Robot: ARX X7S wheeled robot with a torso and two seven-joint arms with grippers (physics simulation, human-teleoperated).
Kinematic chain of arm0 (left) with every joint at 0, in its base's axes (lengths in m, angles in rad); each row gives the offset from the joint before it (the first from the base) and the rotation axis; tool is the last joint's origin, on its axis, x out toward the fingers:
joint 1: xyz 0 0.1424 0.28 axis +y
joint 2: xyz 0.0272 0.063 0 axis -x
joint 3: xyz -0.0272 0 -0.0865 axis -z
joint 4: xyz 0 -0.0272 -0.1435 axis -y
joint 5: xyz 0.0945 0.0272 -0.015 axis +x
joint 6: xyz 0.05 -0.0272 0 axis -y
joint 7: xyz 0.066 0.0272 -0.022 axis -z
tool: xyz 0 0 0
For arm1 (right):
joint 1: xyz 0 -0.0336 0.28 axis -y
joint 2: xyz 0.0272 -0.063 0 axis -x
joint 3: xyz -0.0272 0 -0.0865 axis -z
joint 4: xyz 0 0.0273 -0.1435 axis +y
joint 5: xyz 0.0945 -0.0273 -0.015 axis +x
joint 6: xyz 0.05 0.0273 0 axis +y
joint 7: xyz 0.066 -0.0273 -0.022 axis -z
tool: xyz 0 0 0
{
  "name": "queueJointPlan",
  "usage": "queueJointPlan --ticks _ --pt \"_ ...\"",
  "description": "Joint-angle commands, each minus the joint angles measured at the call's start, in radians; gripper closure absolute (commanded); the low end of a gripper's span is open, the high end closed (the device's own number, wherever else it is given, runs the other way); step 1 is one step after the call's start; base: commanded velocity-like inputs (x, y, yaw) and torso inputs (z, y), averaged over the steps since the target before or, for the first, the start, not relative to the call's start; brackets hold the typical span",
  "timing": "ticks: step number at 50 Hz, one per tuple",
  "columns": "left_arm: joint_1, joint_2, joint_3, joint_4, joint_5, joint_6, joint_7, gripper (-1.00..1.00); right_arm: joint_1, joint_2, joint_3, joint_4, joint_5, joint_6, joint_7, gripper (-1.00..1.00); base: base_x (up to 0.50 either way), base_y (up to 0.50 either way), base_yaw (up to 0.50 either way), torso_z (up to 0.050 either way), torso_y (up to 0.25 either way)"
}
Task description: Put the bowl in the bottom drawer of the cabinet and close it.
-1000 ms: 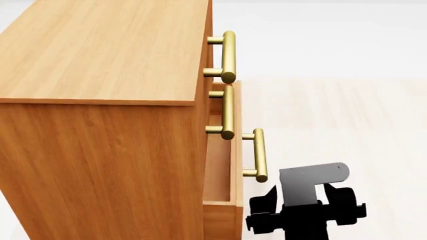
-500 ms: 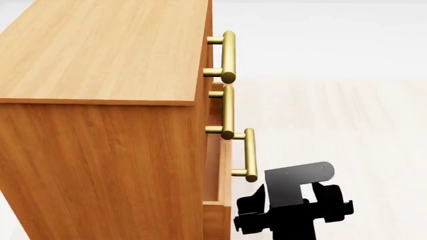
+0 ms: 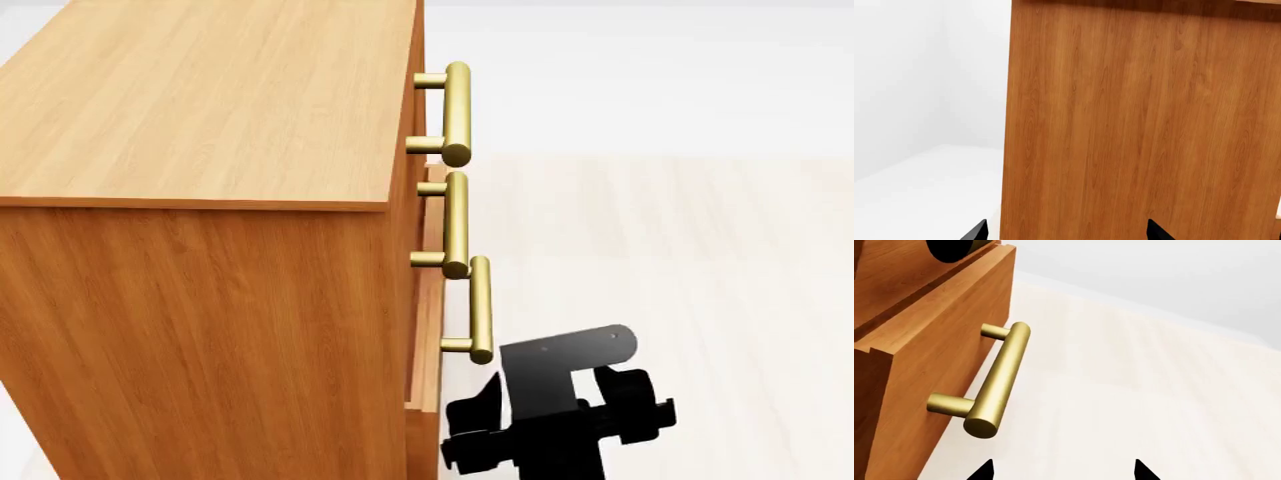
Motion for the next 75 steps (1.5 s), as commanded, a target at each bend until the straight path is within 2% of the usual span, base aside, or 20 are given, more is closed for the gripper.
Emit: queueJointPlan --ticks 1,31,45,48,66,75 --pt "-0.002 0.002 0.001 -0.01 0.001 0.007 0.001 -1.0 0.014 -0.012 -0.016 0.02 0.035 -0.005 -0.005 -1.0 0.0 0.0 0.0 0.0 0.0" --pt "-0.003 0.001 0.002 -0.013 -0.004 0.012 -0.001 -1.0 0.035 -0.009 -0.037 0.041 0.136 0.002 -0.1 -1.0 0.0 0.0 0.0 0.0 0.0" --pt "-0.002 -0.003 0.001 -0.006 -0.006 0.01 -0.005 -1.0 0.044 -0.002 -0.078 0.078 0.138 -0.064 -0.137 -1.0 0.0 0.0 0.0 0.0 0.0" --pt "-0.003 -0.001 0.002 -0.015 -0.007 0.017 -0.003 -1.0 0.034 0.019 -0.078 0.028 0.187 0.009 -0.201 -1.0 0.0 0.0 0.0 0.0 0.0" --pt "0.0 -0.003 0.003 -0.01 -0.003 0.014 -0.008 -1.0 0.068 0.08 0.016 -0.095 0.388 0.228 -0.343 -1.0 0.0 0.0 0.0 0.0 0.0" --pt "-0.001 -0.004 0.003 -0.011 -0.004 0.014 -0.009 -1.0 0.095 0.109 0.037 -0.094 0.432 0.276 -0.378 -1.0 0.0 0.0 0.0 0.0 0.0"
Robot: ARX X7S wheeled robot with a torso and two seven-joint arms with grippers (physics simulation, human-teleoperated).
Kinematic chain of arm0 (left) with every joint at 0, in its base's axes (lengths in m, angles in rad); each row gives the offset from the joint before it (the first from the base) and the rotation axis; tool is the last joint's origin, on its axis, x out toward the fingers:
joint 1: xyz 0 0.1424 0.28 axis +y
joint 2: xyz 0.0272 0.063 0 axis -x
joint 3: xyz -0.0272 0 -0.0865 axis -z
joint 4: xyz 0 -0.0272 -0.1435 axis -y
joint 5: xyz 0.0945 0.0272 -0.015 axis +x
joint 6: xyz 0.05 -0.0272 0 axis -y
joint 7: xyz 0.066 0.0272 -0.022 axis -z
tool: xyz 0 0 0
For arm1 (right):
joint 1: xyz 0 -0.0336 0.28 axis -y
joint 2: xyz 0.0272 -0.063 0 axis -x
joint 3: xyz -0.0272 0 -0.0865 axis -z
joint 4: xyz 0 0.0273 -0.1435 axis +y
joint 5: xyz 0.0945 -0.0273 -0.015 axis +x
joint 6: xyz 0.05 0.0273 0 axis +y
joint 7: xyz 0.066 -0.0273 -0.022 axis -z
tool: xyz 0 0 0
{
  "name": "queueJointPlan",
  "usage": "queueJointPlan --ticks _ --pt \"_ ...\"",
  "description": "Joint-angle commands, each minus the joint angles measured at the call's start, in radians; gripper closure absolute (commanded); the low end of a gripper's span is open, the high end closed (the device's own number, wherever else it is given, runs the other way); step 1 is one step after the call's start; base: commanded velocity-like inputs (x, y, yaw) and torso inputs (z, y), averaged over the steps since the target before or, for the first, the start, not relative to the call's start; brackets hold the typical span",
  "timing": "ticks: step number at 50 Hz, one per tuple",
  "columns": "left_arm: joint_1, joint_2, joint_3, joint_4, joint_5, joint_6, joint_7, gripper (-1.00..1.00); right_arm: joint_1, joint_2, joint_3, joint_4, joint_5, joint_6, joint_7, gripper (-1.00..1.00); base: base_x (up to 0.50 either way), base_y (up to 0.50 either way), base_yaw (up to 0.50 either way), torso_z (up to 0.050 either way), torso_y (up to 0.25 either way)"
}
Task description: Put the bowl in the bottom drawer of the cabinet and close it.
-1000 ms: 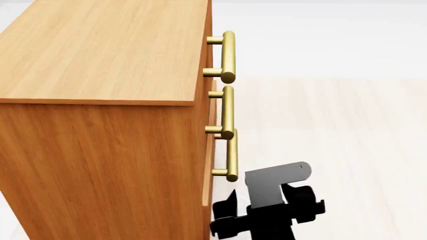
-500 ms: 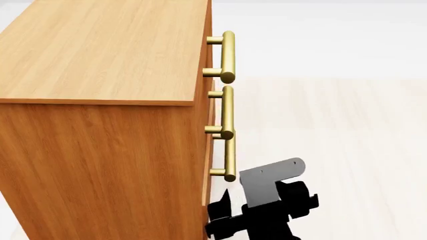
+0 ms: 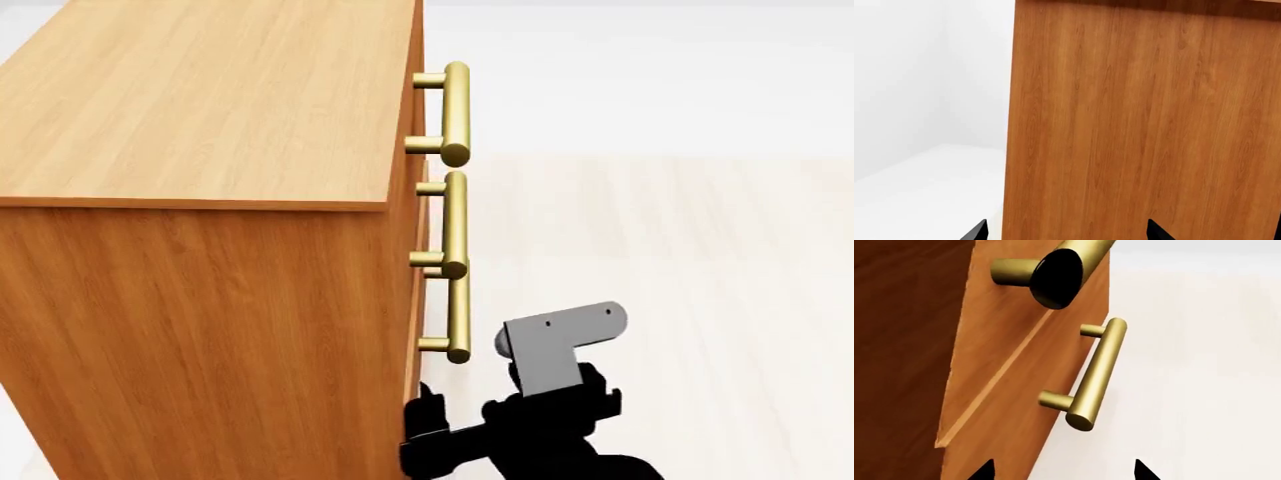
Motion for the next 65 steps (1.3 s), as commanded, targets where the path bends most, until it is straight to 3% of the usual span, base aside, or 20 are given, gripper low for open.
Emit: queueJointPlan --ticks 1,17,28,33,42,65 --pt "0.001 -0.002 0.0 0.003 -0.001 -0.001 -0.002 -1.0 0.031 0.031 0.03 -0.026 0.099 0.092 -0.068 -1.0 0.0 0.0 0.0 0.0 0.0" --pt "-0.003 -0.001 0.0 -0.002 -0.006 -0.001 -0.004 -1.0 0.007 0.154 -0.105 -0.184 0.147 0.228 -0.23 -1.0 0.0 0.0 0.0 0.0 0.0" --pt "-0.001 -0.002 0.0 -0.002 -0.006 0.001 -0.006 -1.0 -0.019 0.191 -0.064 -0.249 0.209 0.245 -0.269 -1.0 0.0 0.0 0.0 0.0 0.0" --pt "0.001 -0.003 -0.001 0.0 -0.004 0.001 -0.009 -1.0 -0.02 0.194 -0.008 -0.271 0.222 0.302 -0.196 -1.0 0.0 0.0 0.0 0.0 0.0" --pt "0.018 -0.024 0.003 0.05 0.005 -0.007 -0.009 -1.0 -0.086 0.275 0.138 -0.496 0.264 0.395 -0.07 -1.0 0.0 0.0 0.0 0.0 0.0" --pt "0.112 -0.153 -0.057 0.312 0.06 -0.062 -0.057 -1.0 -0.128 0.312 0.315 -0.692 0.237 0.37 0.096 -1.0 0.0 0.0 0.0 0.0 0.0"
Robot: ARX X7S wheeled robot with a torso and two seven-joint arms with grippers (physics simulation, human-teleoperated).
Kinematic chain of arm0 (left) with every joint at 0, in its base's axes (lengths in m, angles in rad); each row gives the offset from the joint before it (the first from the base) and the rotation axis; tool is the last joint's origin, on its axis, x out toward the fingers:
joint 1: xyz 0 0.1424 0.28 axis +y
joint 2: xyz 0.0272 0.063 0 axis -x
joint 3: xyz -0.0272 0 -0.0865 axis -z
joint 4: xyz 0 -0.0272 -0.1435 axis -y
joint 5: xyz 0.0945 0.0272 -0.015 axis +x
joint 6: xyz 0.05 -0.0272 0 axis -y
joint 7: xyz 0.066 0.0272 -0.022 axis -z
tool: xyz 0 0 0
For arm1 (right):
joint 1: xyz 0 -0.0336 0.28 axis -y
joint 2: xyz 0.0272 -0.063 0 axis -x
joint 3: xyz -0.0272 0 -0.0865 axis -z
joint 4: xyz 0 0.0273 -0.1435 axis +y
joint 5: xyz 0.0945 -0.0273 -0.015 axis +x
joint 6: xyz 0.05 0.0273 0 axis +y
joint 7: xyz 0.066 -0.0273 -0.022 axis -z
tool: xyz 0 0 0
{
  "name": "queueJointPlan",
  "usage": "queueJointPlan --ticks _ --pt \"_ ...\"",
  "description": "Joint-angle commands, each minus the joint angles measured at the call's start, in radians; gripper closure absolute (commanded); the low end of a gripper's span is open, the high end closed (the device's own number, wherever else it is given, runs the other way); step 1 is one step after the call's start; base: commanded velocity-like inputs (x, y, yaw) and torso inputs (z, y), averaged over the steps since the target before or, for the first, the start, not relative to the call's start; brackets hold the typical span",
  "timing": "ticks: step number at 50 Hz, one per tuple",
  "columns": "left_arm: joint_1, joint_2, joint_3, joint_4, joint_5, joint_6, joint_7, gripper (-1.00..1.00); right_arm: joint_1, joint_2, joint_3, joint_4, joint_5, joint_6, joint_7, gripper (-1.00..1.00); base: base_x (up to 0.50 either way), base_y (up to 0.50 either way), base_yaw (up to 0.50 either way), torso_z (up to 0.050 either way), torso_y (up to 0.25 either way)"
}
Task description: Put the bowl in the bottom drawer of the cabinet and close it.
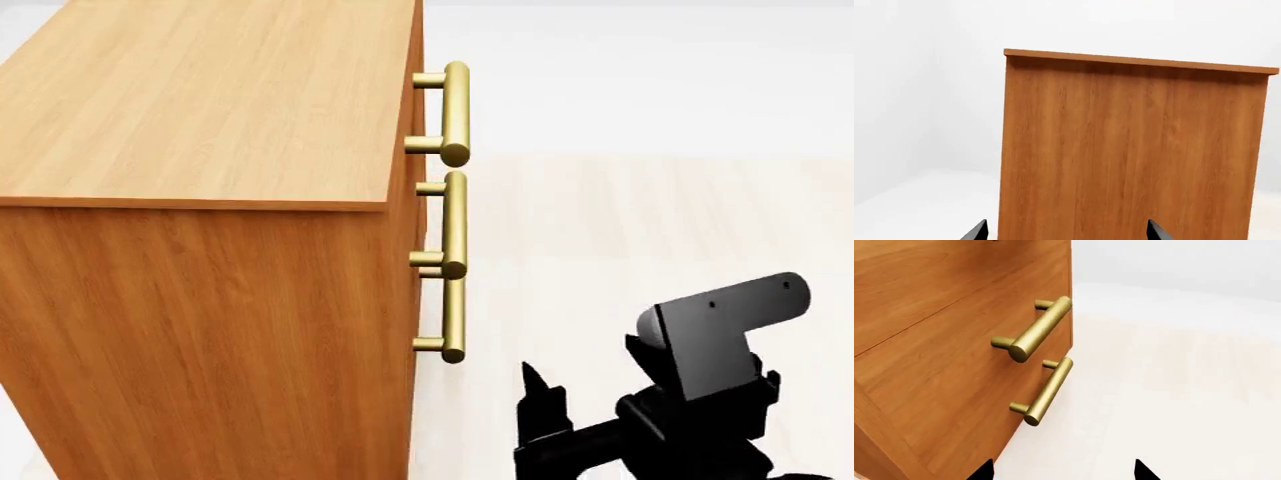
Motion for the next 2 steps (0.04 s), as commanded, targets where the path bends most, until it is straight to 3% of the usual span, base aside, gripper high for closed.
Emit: queueJointPlan --ticks 1,2 --pt "0.042 -0.054 -0.027 0.117 0.04 -0.031 -0.026 -1.0 -0.012 0.017 0.097 -0.104 0.003 0.004 0.078 -1.0 0.0 0.0 0.0 0.0 0.0" --pt "0.044 -0.055 -0.029 0.125 0.048 -0.034 -0.029 -1.0 -0.009 0.017 0.118 -0.12 0.013 0.013 0.086 -1.0 0.0 0.0 0.0 0.0 0.0"
